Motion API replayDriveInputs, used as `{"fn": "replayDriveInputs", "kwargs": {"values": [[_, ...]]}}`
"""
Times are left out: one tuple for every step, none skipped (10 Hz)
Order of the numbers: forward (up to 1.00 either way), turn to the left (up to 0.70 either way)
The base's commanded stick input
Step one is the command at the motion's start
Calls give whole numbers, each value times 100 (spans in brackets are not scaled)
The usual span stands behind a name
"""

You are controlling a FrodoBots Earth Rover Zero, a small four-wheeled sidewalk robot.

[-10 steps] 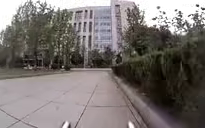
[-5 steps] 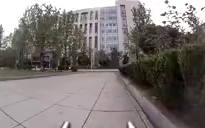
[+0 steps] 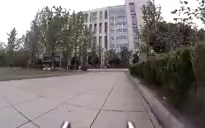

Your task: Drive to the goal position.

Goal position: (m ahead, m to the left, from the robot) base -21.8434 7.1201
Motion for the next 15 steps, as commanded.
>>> {"fn": "replayDriveInputs", "kwargs": {"values": [[0, 45], [0, 45], [0, 45], [0, 45], [0, 45], [0, 45], [0, 45], [0, 45], [0, 45], [0, 45], [0, 45], [0, 45], [0, 45], [0, 45], [0, 45]]}}
